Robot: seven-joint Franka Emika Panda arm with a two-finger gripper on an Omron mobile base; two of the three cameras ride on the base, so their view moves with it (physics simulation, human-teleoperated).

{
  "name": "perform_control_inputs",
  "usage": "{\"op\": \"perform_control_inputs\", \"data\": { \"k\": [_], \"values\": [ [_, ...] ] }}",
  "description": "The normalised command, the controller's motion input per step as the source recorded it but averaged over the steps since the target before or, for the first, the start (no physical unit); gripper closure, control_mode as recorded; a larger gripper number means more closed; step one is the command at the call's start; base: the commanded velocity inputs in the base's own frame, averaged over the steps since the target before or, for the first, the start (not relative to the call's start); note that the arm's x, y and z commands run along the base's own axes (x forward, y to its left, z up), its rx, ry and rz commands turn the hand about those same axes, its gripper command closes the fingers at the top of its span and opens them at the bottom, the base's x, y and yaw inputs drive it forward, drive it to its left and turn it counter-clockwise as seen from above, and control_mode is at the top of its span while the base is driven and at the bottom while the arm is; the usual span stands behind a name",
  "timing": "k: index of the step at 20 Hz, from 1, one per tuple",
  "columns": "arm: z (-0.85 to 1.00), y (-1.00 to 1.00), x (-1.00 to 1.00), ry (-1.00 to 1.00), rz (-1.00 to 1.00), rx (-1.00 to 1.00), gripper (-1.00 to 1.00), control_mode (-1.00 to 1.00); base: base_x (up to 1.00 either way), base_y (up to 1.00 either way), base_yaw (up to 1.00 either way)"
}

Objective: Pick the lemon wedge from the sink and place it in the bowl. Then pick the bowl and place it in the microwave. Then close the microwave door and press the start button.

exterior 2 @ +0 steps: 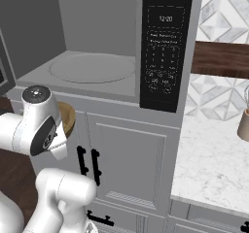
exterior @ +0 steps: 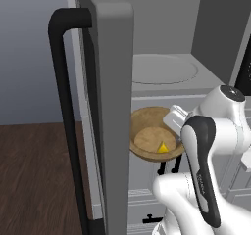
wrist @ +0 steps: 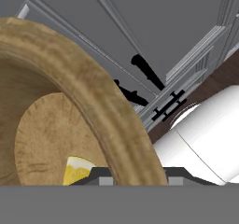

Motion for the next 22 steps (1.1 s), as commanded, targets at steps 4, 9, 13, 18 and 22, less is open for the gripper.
{"op": "perform_control_inputs", "data": {
  "k": [4,9,13,18,22],
  "values": [
    [0.07,0.00,-0.49,-0.06,0.00,0.05,1.00,-1.00,-0.02,0.00,0.00],
    [0.61,-0.02,-0.60,-0.16,0.00,0.07,1.00,-1.00,0.00,0.00,0.00],
    [0.83,-0.19,0.10,-0.13,-0.15,0.01,1.00,-1.00,0.00,0.00,0.00],
    [0.64,-0.34,0.41,-0.07,-0.20,0.03,1.00,-1.00,0.00,0.00,0.00],
    [0.63,-0.39,0.44,-0.02,-0.10,0.18,1.00,-1.00,0.00,0.00,0.00]
  ]
}}
